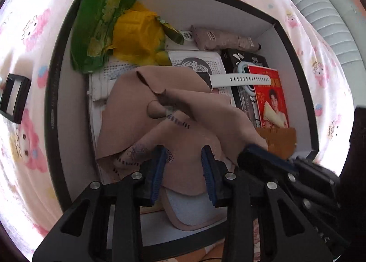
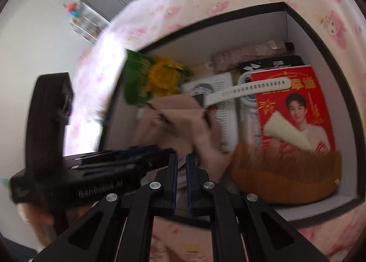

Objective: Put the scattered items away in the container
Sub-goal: 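Lower the cloth into the box and open both grippers, then move both grippers toward the black square frame on the bedspread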

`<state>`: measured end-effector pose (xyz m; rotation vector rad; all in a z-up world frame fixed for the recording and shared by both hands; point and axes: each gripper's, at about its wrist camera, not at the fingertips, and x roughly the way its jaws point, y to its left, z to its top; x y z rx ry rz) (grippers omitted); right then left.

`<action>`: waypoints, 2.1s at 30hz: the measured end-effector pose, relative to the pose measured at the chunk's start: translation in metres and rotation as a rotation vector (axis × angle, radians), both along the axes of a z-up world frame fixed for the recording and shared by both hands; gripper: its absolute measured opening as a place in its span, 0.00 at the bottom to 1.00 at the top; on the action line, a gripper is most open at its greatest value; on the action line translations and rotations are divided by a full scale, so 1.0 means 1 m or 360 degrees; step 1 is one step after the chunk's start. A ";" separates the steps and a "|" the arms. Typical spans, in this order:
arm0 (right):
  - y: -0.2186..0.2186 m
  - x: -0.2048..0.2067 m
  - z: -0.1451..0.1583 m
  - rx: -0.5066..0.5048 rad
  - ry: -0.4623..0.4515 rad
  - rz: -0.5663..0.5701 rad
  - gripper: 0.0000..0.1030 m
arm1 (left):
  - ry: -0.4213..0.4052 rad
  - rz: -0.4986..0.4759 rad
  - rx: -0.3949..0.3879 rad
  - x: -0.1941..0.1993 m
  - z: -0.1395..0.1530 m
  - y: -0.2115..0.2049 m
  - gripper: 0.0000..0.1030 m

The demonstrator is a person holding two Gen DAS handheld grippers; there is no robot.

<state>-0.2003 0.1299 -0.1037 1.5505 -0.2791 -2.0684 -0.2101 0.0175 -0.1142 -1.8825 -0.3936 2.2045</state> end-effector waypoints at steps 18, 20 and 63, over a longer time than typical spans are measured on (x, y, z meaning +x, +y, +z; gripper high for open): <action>0.001 -0.018 -0.010 0.0084 -0.0020 -0.0147 0.06 | 0.0144 0.0212 0.0184 -0.018 0.012 -0.020 0.40; 0.006 -0.010 0.011 0.0125 0.0105 -0.0192 0.06 | 0.0280 0.0187 0.0193 -0.006 0.034 -0.019 0.40; -0.153 0.147 0.069 0.0021 0.0411 0.0269 0.38 | 0.0629 0.0472 0.0166 0.196 0.096 -0.202 0.52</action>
